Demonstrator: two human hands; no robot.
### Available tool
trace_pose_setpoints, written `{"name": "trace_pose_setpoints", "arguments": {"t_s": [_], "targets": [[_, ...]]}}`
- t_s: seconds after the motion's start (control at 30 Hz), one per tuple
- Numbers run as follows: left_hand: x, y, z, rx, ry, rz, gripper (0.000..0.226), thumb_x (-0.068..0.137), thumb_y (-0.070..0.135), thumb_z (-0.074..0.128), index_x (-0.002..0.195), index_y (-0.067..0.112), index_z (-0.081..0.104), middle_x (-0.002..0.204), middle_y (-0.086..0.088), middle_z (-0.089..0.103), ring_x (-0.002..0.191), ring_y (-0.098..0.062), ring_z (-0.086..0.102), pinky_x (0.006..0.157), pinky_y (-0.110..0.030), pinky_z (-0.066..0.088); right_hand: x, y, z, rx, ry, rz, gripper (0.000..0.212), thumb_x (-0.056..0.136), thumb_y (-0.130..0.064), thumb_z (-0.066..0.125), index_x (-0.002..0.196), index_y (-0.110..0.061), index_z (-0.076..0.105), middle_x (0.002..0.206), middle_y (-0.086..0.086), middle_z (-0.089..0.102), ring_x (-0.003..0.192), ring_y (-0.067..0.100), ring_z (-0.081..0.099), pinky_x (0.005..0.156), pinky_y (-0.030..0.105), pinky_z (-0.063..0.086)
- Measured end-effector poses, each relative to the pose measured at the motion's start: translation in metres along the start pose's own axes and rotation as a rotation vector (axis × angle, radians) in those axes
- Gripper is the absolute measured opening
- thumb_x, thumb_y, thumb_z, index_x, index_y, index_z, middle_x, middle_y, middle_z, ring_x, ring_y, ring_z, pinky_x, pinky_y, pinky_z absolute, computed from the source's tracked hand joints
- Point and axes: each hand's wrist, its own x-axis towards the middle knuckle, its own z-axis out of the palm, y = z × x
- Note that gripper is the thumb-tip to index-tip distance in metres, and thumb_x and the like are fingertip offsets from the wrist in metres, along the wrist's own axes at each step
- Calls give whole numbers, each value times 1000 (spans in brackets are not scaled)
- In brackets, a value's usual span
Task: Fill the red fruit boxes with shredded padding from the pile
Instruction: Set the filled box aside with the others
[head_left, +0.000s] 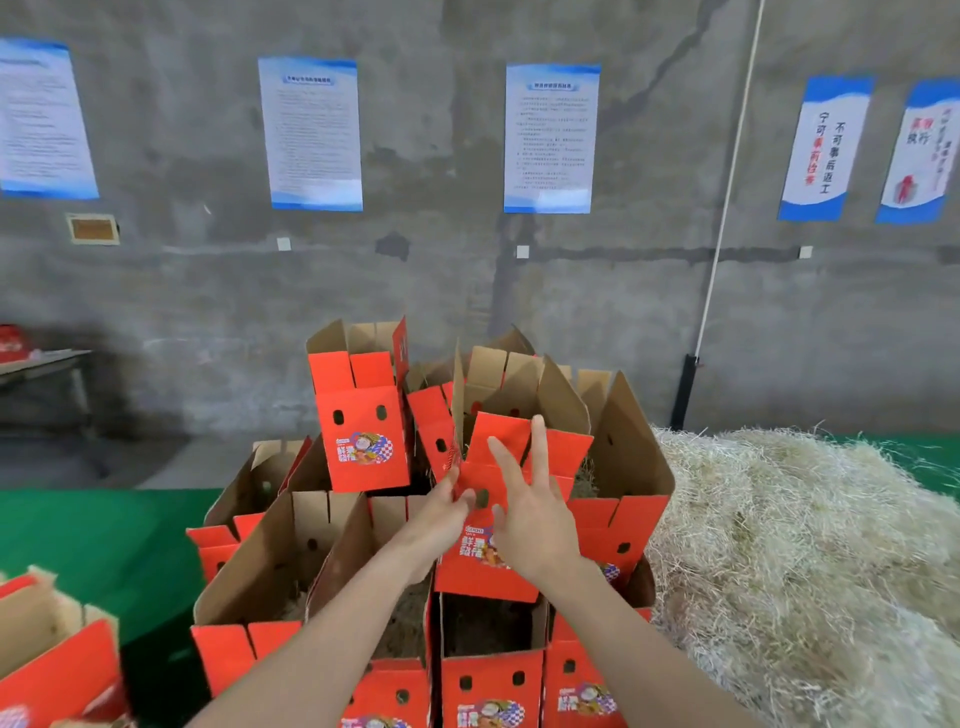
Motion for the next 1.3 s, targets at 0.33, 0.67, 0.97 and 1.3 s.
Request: {"name": "trace_pose_setpoints", "arguments": {"t_s": [0.33, 0.67, 0.97, 1.3], "targets": [[3, -18, -1, 12, -35, 37, 60, 100, 33, 38, 147, 40, 1, 155, 8, 15, 142, -19, 17, 113, -43, 26, 20, -10, -3, -6, -30, 46, 63, 87, -15, 55, 140, -31, 26, 151, -4, -26, 109, 34, 47, 75, 38, 50], [-50, -35, -61, -127, 375, 122, 35, 96, 30, 49, 131, 24, 49, 122, 7, 58, 107, -6, 54, 93, -30, 47, 10, -78, -11, 367, 419, -238, 32, 87, -3, 53, 119, -4, 54, 133, 15, 44, 108, 30, 54, 86, 36, 47], [-219, -134, -220, -6, 941, 21, 17, 88, 6, 61, 86, 22, 66, 95, -6, 67, 87, -16, 60, 86, -35, 46, -101, -228, 116, 267, -570, -664, 29, 92, -16, 46, 119, -14, 55, 121, 11, 56, 115, 29, 44, 94, 40, 37], [-319, -207, -276, 385, 831, -381, 38, 84, 18, 68, 119, 8, 59, 116, -8, 64, 99, -18, 58, 83, -23, 40, -132, -300, 194, -113, -991, -868, 66, 84, 2, 45, 142, -24, 33, 153, 3, 19, 140, 26, 14, 112, 43, 19]]}}
